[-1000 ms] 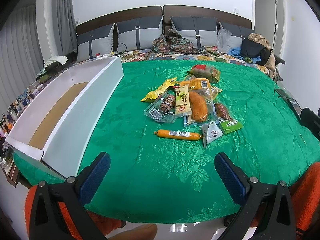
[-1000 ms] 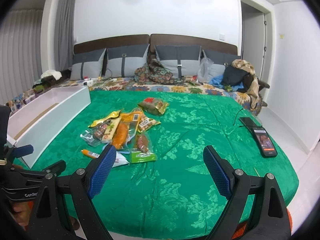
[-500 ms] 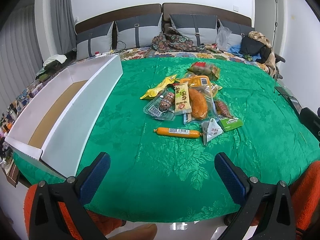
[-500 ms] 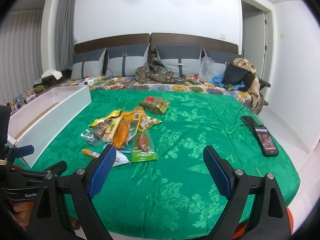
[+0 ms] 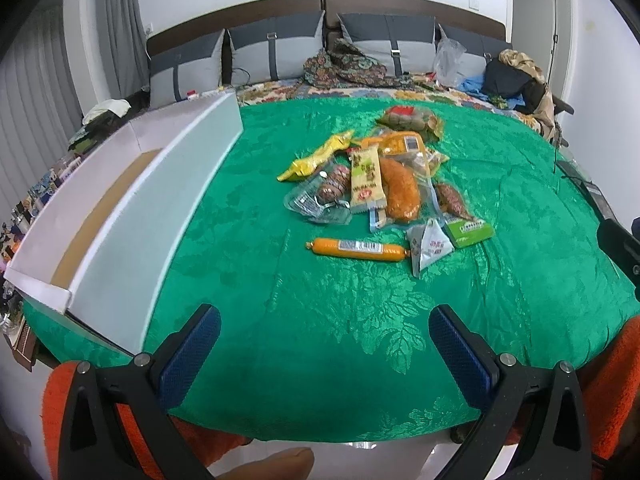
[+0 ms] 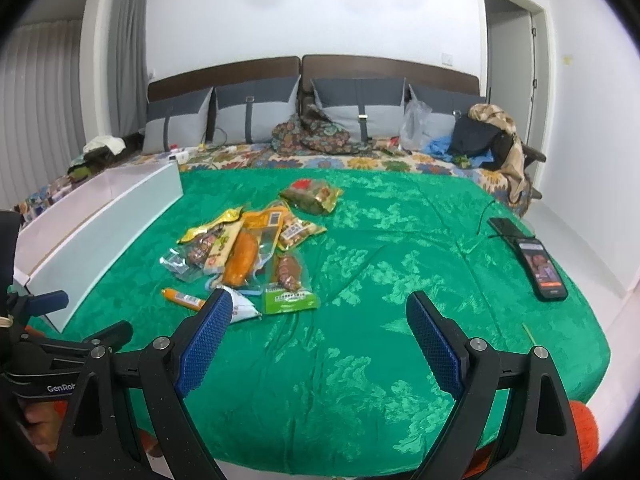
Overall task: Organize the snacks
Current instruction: 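Move the left tool toward the orange sausage stick while the right tool approaches the pile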
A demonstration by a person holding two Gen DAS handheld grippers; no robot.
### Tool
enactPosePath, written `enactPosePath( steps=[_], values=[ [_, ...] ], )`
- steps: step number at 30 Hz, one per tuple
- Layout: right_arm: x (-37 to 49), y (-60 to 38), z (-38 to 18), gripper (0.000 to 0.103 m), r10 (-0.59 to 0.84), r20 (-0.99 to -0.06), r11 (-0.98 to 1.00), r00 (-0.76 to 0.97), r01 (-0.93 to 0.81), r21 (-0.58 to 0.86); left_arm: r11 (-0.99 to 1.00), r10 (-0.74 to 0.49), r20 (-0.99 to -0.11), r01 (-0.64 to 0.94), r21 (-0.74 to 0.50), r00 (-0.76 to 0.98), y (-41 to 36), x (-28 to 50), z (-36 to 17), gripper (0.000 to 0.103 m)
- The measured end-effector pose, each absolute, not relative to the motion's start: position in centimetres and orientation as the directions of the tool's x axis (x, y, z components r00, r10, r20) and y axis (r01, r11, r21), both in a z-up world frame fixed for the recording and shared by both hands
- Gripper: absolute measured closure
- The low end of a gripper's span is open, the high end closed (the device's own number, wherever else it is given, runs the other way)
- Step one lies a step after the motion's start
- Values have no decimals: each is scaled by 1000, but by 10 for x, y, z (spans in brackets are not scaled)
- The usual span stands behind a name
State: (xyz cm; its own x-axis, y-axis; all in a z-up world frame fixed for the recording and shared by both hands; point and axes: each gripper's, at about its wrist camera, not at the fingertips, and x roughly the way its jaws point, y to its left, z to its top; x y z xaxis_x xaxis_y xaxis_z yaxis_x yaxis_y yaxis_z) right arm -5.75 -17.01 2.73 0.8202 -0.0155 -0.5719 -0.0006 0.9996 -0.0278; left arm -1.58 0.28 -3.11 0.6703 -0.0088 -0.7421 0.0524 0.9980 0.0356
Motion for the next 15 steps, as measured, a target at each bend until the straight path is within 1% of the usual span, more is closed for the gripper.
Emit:
enactPosePath(
  steps=[2,6,7,11,15],
  values=[
    [-53,-174,20,12,-9,-599,1000,801,4,-10,997,-18,-760,68,34,650,1,-10,-40,0],
    [-27,-193,-5,12,-2,-701,999,713,36,34,995,-29,-805,91,31,592,-1,14,-61,0],
    [-17,-201,-12,12,-17,-724,998,690,53,27,996,-32,-818,89,23,574,0,25,-68,0],
    [31,-231,-38,12,-89,-767,995,636,97,-35,998,-43,-853,64,-12,520,7,57,-88,0],
    [83,-251,-68,12,-102,-815,993,570,100,-55,1000,-21,-875,26,-9,483,14,79,-106,0]
  ],
)
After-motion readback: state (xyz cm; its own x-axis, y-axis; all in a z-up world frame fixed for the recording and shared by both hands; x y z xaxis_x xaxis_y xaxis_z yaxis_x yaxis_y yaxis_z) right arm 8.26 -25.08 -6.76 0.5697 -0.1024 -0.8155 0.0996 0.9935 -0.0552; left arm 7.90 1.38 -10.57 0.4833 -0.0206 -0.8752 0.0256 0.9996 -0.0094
